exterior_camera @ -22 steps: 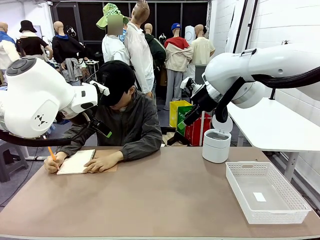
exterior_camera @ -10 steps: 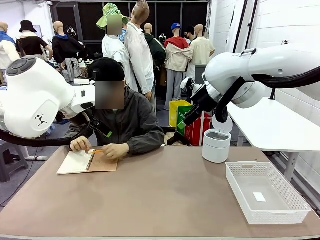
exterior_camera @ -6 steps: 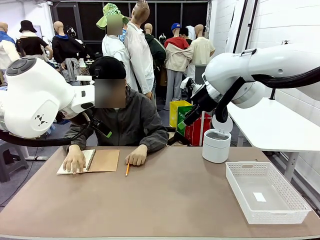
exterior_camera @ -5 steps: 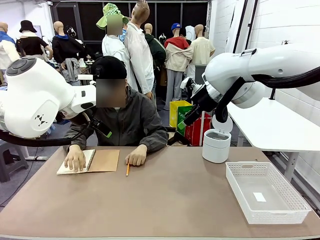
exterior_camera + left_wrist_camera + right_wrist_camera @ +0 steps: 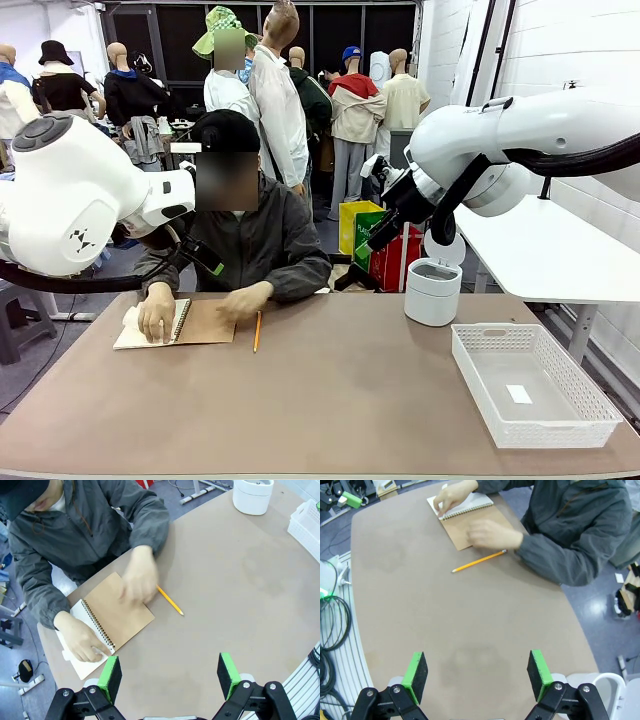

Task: Sort the paper based on its condition.
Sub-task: If a person hands you a paper, place it in the Organizing basket , and if it's crumpled, put it in the Trash can.

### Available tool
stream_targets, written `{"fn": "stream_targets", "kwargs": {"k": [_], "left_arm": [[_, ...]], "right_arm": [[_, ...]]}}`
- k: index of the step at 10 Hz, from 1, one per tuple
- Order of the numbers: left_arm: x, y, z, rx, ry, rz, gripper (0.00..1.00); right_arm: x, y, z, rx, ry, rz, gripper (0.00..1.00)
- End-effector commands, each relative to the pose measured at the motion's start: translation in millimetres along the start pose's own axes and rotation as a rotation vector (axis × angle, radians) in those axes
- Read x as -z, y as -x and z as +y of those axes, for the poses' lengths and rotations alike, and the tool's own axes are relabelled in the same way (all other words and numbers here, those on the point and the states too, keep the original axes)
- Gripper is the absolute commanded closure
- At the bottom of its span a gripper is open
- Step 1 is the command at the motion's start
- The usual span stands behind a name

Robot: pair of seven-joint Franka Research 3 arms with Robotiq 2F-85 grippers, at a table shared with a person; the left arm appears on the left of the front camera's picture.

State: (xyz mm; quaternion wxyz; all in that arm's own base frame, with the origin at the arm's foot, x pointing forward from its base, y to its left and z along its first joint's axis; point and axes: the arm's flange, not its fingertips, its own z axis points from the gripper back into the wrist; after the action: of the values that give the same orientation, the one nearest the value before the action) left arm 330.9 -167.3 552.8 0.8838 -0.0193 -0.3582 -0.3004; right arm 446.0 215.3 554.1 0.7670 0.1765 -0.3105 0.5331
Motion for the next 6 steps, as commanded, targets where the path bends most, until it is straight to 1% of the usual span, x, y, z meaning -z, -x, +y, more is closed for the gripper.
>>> {"fn": "stream_targets", "kwargs": {"k": [1, 6], "left_arm": [[0.4, 1.0, 0.5, -0.002, -0.004, 0.001, 0.00], [0.4, 1.0, 0.5, -0.002, -0.004, 0.001, 0.00]], "right_arm": [[0.0, -0.1, 0.1, 0.005, 0.003, 0.008, 0.00], [0.0, -0.1, 0.1, 0.005, 0.003, 0.008, 0.00]]}}
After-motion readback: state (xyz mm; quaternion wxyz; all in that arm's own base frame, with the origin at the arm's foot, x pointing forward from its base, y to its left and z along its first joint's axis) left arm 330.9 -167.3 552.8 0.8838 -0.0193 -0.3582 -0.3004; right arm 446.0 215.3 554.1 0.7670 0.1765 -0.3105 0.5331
